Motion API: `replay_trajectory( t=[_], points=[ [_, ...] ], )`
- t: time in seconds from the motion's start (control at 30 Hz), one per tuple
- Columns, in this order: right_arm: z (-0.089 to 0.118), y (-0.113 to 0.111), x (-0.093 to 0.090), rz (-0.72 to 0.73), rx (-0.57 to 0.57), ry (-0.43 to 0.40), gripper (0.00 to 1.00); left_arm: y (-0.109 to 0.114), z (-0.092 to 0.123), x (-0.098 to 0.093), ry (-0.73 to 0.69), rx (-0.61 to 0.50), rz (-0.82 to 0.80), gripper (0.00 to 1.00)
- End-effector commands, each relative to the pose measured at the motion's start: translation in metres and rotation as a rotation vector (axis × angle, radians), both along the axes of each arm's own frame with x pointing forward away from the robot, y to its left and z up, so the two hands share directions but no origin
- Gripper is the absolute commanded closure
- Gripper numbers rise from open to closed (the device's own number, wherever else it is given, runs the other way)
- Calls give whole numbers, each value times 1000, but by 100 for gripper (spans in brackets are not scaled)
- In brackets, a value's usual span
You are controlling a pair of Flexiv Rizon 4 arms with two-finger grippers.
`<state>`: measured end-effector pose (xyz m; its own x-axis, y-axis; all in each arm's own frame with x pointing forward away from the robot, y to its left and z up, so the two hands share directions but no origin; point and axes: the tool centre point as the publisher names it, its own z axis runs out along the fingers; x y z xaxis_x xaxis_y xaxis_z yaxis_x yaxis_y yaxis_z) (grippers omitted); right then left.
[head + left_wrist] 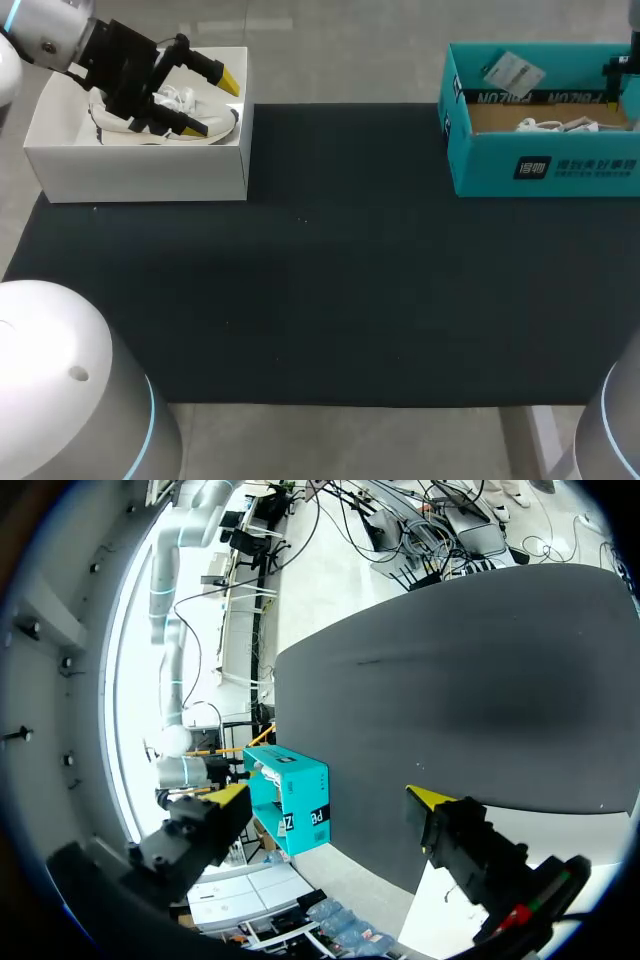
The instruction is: Take the shoe out of the shoebox, open the shoe tongue, remove and reinsert the insole, then place the shoe into the shoebox
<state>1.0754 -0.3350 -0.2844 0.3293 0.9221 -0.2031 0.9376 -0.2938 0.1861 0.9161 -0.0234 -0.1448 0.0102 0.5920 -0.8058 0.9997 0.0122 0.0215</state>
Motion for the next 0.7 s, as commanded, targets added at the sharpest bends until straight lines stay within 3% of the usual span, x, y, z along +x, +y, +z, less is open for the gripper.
replay_trajectory(
  t=[0.03, 0.23, 0.5, 0.63, 0.7],
  points=[
    [35, 16, -18, 22, 19, -67, 0, 0, 0, 0, -1, 2, 0, 0],
    [57, 51, -43, 65, 101, -60, 0, 0, 0, 0, -1, 2, 0, 0],
    [68, 100, -99, 117, 157, -26, 0, 0, 0, 0, -1, 2, 0, 0],
    [69, 115, -118, 103, 162, -6, 0, 0, 0, 0, -1, 2, 0, 0],
    [69, 115, -118, 103, 162, -6, 0, 0, 0, 0, -1, 2, 0, 0]
  ],
)
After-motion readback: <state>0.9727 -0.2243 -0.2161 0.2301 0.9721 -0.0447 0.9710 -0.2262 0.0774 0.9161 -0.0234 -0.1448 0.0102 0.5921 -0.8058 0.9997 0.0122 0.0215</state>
